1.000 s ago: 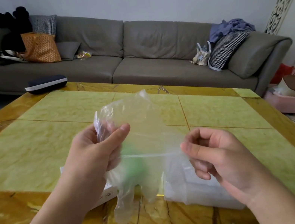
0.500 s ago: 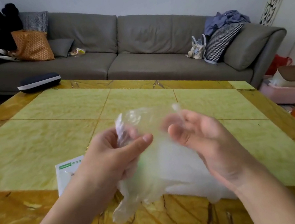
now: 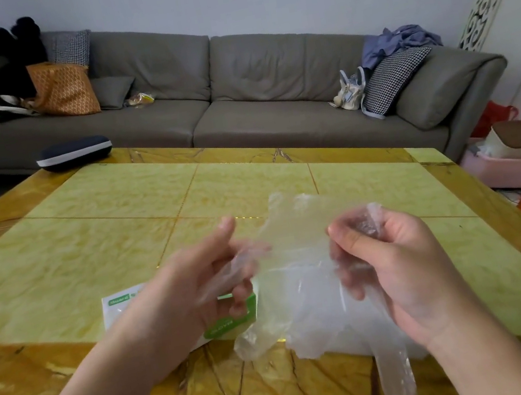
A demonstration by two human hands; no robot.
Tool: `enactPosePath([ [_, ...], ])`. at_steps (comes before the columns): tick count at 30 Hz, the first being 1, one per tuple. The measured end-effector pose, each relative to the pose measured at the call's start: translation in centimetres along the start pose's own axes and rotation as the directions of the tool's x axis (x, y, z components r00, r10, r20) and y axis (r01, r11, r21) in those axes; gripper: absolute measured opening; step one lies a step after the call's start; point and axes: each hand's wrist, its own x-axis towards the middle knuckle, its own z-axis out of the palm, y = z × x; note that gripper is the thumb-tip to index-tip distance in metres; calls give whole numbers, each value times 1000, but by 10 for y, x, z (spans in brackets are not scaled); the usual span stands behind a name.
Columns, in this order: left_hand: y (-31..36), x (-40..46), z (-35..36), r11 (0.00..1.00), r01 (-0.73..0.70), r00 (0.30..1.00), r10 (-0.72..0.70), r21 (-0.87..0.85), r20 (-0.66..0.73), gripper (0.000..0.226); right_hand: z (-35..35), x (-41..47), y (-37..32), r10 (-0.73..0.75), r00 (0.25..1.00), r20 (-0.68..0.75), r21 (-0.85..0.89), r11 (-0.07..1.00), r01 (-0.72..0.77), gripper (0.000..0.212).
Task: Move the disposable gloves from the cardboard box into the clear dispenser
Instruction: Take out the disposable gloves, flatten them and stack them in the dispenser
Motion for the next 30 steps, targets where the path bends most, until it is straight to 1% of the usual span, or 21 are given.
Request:
enactPosePath([
  [1, -2, -1, 2, 997, 0, 1000, -1, 77, 13, 53, 1, 0, 1, -2, 1000, 7, -8, 1000, 2, 5],
  [2, -3, -1, 3, 993, -17, 1000, 16, 116, 11, 49, 1, -1, 1, -4, 1000, 12, -20, 1000, 5, 6],
  [4, -3, -1, 3, 987, -70, 997, 72, 143, -12, 37, 0, -1, 2, -12, 1000, 19, -39, 999, 12, 4],
  [6, -3, 0, 0, 989, -97, 994, 101, 110, -32, 31, -2, -1, 1, -22, 1000, 17, -47, 999, 23, 2],
  [9, -3, 0, -2, 993, -110, 994, 111, 50, -16, 22, -3, 0, 1, -27, 1000, 5, -46, 999, 27, 2],
  [11, -3, 1, -1, 993, -119, 993, 119, -21, 6, 16, -3, 1, 1, -17, 1000, 3, -46, 999, 17, 3],
  [15, -3, 2, -4, 947, -151, 986, 167, -283, 30, 15, -4, 2, 2, 1, 1000, -13, -45, 999, -1, 3],
  [17, -3, 3, -7, 900, -143, 987, 159, -411, 6, 21, -4, 2, 3, 5, 1000, -17, -42, 999, -6, 4],
  [19, -3, 3, -9, 872, -154, 987, 161, -464, -24, 31, -5, 1, 3, 11, 1000, -28, -36, 999, -12, 6],
  [20, -3, 3, -7, 884, -147, 988, 152, -444, -26, 35, -4, 1, 3, 13, 999, -31, -32, 999, -14, 6],
  [21, -2, 2, -4, 912, -122, 992, 125, -391, -19, 41, -4, 1, 3, 13, 999, -31, -31, 999, -14, 5],
  [23, -3, 1, 0, 982, -66, 997, 60, -179, -42, 56, -4, 0, 4, 11, 1000, -26, -36, 999, -12, 3],
  [24, -4, 1, 0, 996, -57, 996, 53, -63, -66, 55, -4, 0, 4, 12, 1000, -25, -42, 999, -13, 2],
  [26, -4, 1, 0, 996, -63, 995, 67, 64, -70, 40, -6, 0, 4, 10, 1000, -29, -56, 998, -11, 1],
  [28, -3, 1, -4, 993, -61, 996, 67, 102, -58, 32, -9, 0, 3, -1, 999, -32, -60, 998, -1, 2],
  [30, 1, 0, -9, 992, -40, 999, 43, 118, -29, 33, -11, 1, 2, -8, 999, -33, -58, 998, 7, 4],
])
